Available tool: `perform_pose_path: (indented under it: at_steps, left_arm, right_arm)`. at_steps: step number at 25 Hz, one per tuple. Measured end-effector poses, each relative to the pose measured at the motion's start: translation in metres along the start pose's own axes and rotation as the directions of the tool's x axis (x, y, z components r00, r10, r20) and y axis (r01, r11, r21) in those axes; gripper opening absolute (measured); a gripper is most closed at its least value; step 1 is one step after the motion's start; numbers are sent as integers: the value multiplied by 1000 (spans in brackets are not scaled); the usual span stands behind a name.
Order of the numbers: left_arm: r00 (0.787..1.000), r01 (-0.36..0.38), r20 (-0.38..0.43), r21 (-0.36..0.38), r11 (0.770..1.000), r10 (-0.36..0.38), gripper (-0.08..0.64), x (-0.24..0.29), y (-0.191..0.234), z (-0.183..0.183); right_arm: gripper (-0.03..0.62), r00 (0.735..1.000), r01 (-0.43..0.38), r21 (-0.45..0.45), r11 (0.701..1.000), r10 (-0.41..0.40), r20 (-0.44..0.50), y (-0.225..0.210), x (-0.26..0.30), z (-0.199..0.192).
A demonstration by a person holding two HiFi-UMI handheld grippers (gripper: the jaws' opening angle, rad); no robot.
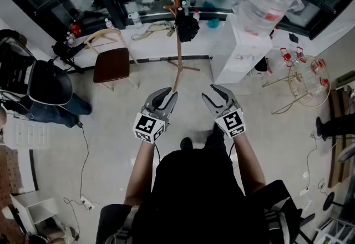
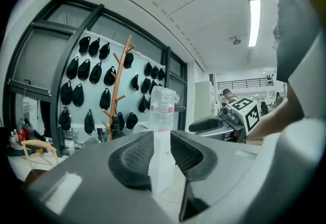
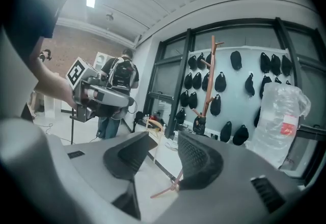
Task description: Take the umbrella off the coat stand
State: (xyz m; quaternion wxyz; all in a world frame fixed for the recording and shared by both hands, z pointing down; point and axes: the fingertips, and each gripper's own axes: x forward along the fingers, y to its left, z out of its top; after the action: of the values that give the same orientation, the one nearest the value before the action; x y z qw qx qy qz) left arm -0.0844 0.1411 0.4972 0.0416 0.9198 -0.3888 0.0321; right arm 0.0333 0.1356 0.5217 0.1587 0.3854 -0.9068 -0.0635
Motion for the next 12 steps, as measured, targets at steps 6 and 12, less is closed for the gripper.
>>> perform_pose_path:
  at_steps: [6,12]
  left_arm:
    - [1000,-23,2,19,1000,23,214,-2,-2,3]
    - [998,-51,42,17,999,50,311,-6,-6,10]
  right_arm:
    - [281,1000,8,8,1000,-9,14,-3,-4,2]
    - [364,999,27,8,1000,-28,17,-4,-13,1]
